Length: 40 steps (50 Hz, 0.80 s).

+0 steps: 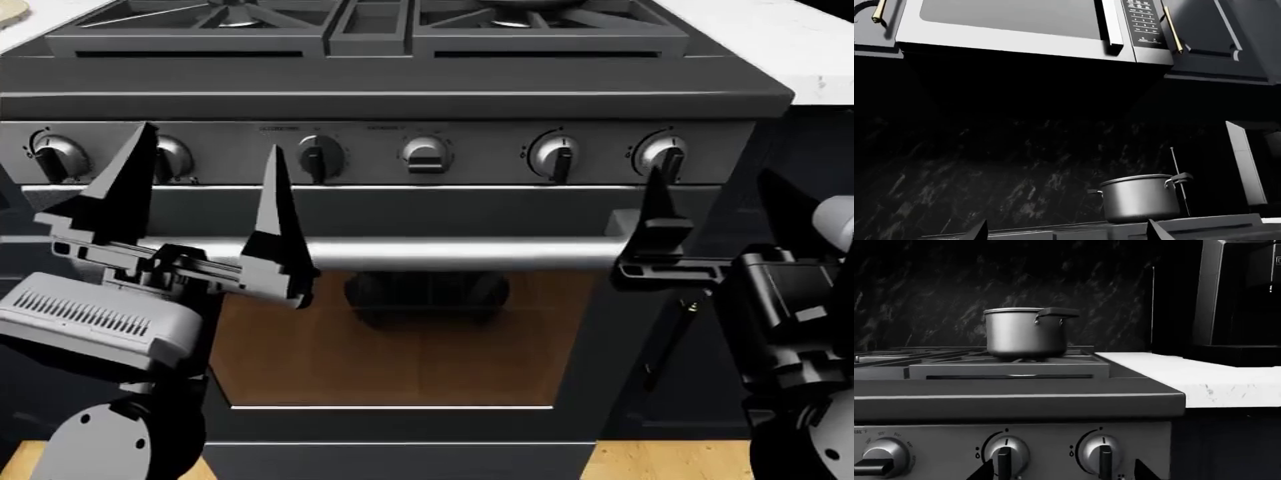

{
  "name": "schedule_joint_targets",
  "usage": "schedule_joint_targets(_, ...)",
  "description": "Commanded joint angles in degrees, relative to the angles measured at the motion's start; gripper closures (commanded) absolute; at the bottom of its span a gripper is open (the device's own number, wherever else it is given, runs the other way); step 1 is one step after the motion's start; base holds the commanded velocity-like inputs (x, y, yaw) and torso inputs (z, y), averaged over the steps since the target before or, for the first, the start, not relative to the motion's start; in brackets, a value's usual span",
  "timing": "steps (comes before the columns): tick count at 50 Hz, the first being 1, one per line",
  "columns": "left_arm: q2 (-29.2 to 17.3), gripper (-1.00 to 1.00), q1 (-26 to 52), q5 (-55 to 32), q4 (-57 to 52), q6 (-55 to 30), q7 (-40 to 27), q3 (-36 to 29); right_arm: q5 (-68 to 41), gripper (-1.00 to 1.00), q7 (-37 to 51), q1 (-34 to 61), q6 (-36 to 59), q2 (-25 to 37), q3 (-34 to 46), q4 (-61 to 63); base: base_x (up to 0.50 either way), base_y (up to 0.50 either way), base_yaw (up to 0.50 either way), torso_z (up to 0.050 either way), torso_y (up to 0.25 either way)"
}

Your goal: Frozen meat rests on a plate on the counter. Retrieve the meat and place it in a pot on a burner. Then turn the burner on.

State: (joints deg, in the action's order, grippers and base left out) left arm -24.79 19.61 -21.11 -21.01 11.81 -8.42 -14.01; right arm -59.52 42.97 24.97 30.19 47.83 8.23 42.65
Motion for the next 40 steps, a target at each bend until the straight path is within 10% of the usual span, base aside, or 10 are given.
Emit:
schedule_joint_targets(1, -1.0, -1.0, 0.3, 2.1, -2.5, -1.6, -0.2, -1.1, 1.9, -1.0, 0.0, -0.2, -0.9, -0.7, 0.0, -1.4, 0.0, 0.0, 0.0, 0.0, 0.0)
schedule_joint_targets(40, -3.4, -1.0, 4.9, -2.8, -6.2, -16.2, -3.0, 0.4, 2.5, -1.0, -5.6, 8.8, 2.8, -2.5, 4.6, -11.5, 0.0, 0.0, 0.0, 0.0, 0.0)
